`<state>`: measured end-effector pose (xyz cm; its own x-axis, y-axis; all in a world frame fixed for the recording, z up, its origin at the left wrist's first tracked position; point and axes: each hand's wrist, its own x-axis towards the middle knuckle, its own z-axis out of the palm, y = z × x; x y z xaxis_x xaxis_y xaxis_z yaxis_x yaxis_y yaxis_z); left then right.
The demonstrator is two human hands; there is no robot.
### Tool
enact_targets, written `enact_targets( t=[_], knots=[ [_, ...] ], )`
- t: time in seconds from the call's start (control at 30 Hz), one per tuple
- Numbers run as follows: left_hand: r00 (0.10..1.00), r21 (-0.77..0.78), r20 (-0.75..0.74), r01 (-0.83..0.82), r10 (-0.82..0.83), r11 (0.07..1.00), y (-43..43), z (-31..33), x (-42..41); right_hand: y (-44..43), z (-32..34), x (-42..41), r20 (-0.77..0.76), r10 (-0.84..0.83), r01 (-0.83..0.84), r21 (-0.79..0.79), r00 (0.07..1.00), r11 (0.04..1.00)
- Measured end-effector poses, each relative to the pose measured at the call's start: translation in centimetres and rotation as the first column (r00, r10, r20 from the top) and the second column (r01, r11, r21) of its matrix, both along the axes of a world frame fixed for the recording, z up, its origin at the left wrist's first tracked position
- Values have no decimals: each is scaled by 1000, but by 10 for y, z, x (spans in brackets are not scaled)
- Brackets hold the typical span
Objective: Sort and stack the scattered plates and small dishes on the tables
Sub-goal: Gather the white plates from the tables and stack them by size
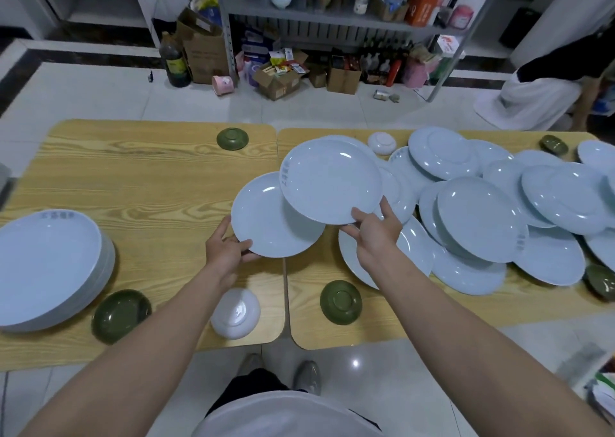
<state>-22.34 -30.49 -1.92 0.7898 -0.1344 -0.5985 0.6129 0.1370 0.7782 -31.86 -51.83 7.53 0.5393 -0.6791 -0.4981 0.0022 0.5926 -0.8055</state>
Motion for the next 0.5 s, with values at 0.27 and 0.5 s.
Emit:
enact_targets(
  t=[0.27, 0.5],
  knots=[
    [983, -79, 73, -163, 169, 983, 8, 40, -8, -1, 22, 10, 116, 92, -89, -30, 989, 996],
    [943, -76, 118, -305, 312, 949, 37, 66, -25, 18, 31, 20, 149, 194, -188, -48, 970, 981]
  ],
)
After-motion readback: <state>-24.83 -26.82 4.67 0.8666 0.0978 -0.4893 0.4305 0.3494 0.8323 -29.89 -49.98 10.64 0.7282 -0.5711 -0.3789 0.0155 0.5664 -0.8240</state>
